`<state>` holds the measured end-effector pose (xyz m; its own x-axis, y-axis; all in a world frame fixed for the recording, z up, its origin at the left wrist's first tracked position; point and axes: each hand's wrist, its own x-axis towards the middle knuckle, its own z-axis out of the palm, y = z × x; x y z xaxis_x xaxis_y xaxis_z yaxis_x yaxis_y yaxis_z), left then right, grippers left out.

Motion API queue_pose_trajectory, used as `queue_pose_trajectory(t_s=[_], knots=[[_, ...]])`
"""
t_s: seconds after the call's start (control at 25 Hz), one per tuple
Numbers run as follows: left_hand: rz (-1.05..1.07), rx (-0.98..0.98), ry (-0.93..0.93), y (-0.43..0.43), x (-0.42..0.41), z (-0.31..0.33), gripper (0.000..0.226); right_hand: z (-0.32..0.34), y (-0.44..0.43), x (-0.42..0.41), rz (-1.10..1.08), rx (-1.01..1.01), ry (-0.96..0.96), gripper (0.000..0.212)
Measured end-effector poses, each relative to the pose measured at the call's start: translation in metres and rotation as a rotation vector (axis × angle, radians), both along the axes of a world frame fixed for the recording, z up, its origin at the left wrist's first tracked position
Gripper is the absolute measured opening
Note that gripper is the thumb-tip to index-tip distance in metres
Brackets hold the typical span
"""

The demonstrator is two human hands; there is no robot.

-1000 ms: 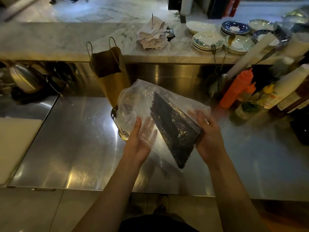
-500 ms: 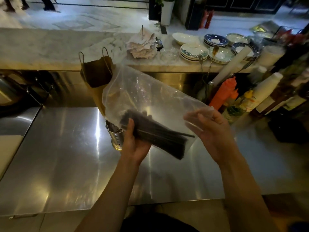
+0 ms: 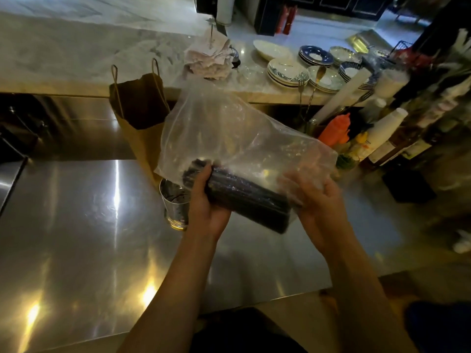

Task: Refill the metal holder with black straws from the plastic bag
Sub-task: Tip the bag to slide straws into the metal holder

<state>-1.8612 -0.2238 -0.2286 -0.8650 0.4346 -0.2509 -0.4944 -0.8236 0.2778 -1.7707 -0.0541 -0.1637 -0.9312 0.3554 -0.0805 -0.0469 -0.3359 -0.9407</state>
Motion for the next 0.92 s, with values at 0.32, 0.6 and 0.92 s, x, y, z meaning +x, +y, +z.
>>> queue_pose_trajectory(t_s=[0.32, 0.6, 0.92], knots=[[0.141, -0.024, -0.111, 0.022, 0.003, -0.004, 0.032, -0.002, 0.039, -0.022, 0.062, 0.204, 0.174, 0.015], [0.177, 0.046, -0.091, 0.043, -0.001, -0.03, 0.04, -0.012, 0.058, -0.034, 0.294, 0.316, 0.038, 0.038], [0.327, 0.057, -0.032, 0.112, 0.003, -0.021, 0.045, -0.015, 0.123, -0.052, 0.568, 0.479, -0.064, 0.04]])
